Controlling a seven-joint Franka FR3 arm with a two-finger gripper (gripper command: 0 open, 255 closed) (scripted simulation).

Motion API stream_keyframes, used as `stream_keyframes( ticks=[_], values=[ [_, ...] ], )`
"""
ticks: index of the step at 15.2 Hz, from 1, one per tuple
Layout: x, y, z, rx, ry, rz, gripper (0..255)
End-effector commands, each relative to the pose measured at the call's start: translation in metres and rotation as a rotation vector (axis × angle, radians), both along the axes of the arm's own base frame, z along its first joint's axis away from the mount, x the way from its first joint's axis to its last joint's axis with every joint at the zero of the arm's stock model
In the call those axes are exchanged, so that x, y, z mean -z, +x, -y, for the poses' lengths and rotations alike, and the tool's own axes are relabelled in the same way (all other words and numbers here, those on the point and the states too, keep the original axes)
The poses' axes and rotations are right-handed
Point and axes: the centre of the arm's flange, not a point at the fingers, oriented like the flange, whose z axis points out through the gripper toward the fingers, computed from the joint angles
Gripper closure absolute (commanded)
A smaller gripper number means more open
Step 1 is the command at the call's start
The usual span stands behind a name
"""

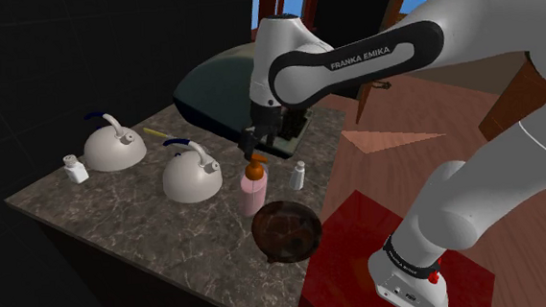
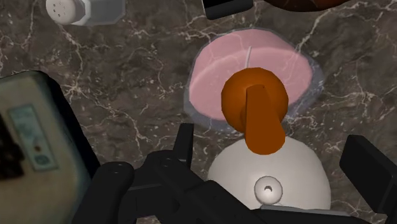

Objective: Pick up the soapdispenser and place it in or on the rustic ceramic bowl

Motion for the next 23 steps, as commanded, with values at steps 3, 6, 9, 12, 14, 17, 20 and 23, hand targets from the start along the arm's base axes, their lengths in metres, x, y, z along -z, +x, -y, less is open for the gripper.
stream_keyframes(
  ticks=[3,6,9,12,14,17,20,23],
  values=[
    [0.019,0.002,-0.003,0.001,0.001,0.001,0],
    [0.038,0.004,-0.003,0.001,0.001,0.001,0],
    [0.038,0.004,-0.003,0.001,0.001,0.001,0],
    [0.038,0.004,-0.003,0.001,0.001,0.001,0],
    [0.038,0.004,-0.003,0.001,0.001,0.001,0],
    [0.038,0.004,-0.003,0.001,0.001,0.001,255],
    [0.038,0.004,-0.003,0.001,0.001,0.001,255],
    [0.038,0.003,-0.003,0.001,0.001,0.001,255]
  ],
)
